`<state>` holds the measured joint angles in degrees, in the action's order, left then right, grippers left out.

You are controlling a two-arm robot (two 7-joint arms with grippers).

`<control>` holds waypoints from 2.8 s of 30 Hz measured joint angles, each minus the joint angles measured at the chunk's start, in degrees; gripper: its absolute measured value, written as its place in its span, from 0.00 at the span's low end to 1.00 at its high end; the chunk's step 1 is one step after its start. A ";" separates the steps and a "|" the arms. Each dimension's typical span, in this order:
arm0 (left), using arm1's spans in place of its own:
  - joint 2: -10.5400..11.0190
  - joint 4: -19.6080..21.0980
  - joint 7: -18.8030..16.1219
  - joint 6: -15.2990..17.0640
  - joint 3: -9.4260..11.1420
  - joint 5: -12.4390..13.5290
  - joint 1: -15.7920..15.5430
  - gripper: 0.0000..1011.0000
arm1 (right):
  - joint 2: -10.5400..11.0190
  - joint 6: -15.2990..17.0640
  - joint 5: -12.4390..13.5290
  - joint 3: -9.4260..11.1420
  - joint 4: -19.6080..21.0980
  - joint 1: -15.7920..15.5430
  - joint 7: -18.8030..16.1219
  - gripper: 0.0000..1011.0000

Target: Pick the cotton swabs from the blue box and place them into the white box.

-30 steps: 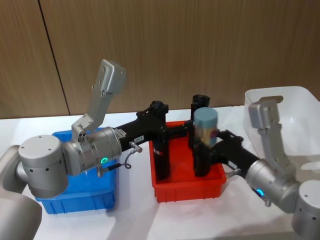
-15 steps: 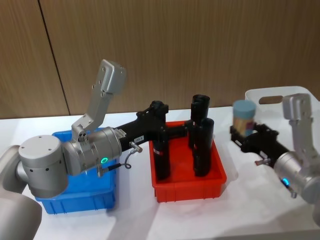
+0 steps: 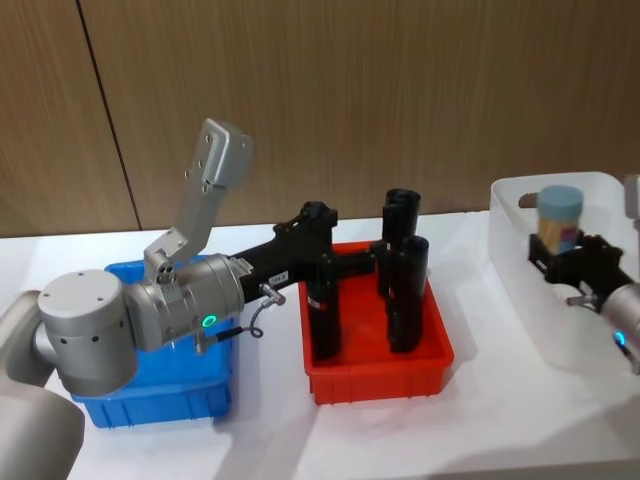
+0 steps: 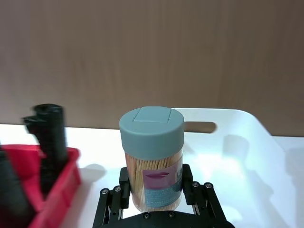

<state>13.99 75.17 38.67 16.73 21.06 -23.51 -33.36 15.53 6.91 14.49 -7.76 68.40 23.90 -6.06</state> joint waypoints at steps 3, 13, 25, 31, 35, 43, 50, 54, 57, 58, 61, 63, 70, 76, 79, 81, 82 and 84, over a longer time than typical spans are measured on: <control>0.00 0.00 0.00 0.00 0.00 0.00 0.00 0.99 | 0.18 -0.06 -0.10 0.45 -1.32 0.71 0.44 0.61; 0.00 0.00 0.00 0.00 0.00 0.00 0.00 0.99 | 0.71 -0.18 -0.27 2.03 -5.95 3.00 1.76 0.62; 0.00 0.00 0.00 0.00 0.00 0.00 0.00 0.99 | 1.01 -0.61 -0.06 2.98 -8.34 3.96 2.06 0.95; 0.00 0.00 0.00 0.00 0.00 0.00 0.00 0.99 | 1.03 -0.93 0.02 3.13 -8.63 3.98 2.00 0.99; 0.00 0.00 0.00 0.00 0.00 0.00 0.00 0.99 | 1.03 -1.22 0.04 3.21 -8.66 3.90 1.89 0.99; 0.00 0.00 0.00 0.00 0.00 0.00 0.00 0.99 | 1.01 -1.57 0.04 3.28 -8.62 3.64 1.61 0.99; 0.00 0.00 0.00 0.00 0.00 0.00 0.00 0.99 | 0.99 -1.71 0.04 3.31 -8.58 3.55 1.55 0.99; 0.04 0.04 -0.15 -0.06 0.02 0.03 0.11 0.99 | 0.99 -1.71 0.04 3.31 -8.39 3.42 1.54 0.99; 0.14 0.26 -0.64 -0.28 0.09 0.16 0.38 0.99 | 1.02 -1.76 0.04 3.20 -7.77 2.97 1.54 0.99; 0.25 0.52 -1.20 -0.51 0.17 0.35 0.65 0.99 | 1.05 -1.80 0.04 3.07 -7.19 2.59 1.54 0.99; 0.65 1.45 -3.13 -1.29 0.41 0.95 1.65 0.99 | 1.17 -1.93 0.09 2.77 -5.69 1.56 1.56 0.99; 0.87 1.96 -4.19 -1.73 0.54 1.27 2.22 0.99 | 1.24 -2.02 0.12 2.58 -4.70 0.89 1.56 0.99; 1.94 4.38 -9.32 -3.91 1.23 2.89 4.87 0.99 | 1.62 -2.45 0.49 1.37 0.94 -2.94 1.63 0.99; 2.91 6.64 -13.95 -5.83 1.87 4.39 7.30 0.99 | 1.91 -2.75 0.62 0.50 5.04 -5.73 1.72 0.99; 3.40 7.72 -16.30 -6.84 2.19 5.15 8.50 0.99 | 2.07 -2.97 0.76 0.03 7.40 -7.34 1.77 0.99; 3.63 8.27 -17.50 -7.34 2.33 5.52 9.13 0.99 | 2.19 -3.09 0.89 -0.31 9.04 -8.45 1.80 0.99; 3.86 8.79 -18.53 -7.77 2.48 5.85 9.68 0.99 | 2.22 -3.13 0.92 -0.42 9.62 -8.86 1.82 0.99; 4.10 9.34 -19.70 -8.26 2.62 6.22 10.27 0.99 | 2.34 -3.27 0.98 -0.77 11.29 -9.98 1.84 0.99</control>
<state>18.09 84.51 18.97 8.47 23.68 -17.29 -23.09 17.86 3.64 15.48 -8.54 79.68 13.92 -4.22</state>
